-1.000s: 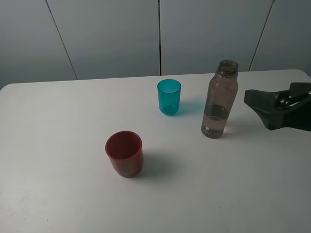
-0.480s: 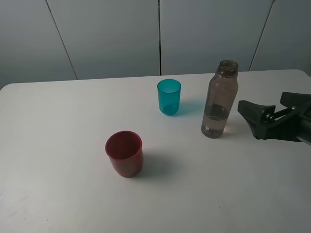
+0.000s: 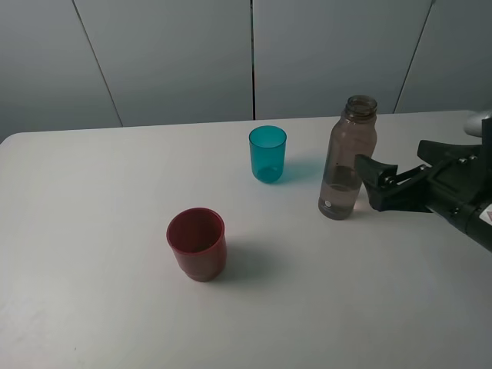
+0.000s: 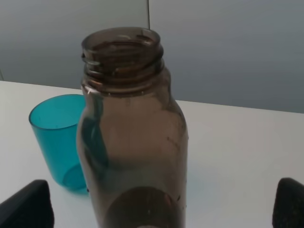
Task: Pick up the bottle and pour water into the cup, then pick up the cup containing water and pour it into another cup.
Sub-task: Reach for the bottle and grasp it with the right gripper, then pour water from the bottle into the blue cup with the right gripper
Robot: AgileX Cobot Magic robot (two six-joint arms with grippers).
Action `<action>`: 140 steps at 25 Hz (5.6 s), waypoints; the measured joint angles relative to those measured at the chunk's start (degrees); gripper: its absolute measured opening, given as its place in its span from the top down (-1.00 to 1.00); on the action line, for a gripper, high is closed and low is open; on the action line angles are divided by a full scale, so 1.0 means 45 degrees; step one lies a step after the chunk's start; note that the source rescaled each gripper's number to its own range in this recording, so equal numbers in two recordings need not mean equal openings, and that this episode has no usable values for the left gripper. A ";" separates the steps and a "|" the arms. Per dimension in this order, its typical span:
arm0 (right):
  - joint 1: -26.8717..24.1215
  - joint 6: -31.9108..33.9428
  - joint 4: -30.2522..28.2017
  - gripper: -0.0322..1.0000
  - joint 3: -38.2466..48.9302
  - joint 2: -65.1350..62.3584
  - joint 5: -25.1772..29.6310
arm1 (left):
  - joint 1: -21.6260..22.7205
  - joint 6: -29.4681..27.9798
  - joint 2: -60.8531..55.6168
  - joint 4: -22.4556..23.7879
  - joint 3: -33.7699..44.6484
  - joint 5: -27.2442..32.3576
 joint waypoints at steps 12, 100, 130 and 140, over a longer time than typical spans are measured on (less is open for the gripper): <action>0.0000 0.0104 -0.0384 -1.00 -0.1009 0.3987 -0.1898 | 0.0000 0.0000 0.0000 0.0000 0.0000 0.0000; 0.0000 -1.3869 0.1276 0.94 -1.1500 0.5294 0.9741 | 0.0000 -0.0027 0.0000 0.0000 0.0000 0.0000; 0.0000 -2.4852 0.4077 0.94 -1.2412 0.6675 0.7711 | 0.0000 -0.0027 0.0000 0.0000 0.0000 0.0000; 0.0000 -2.5709 0.4031 0.94 -1.2435 0.6675 0.7119 | 0.0000 -0.0027 0.0000 0.0000 0.0000 0.0000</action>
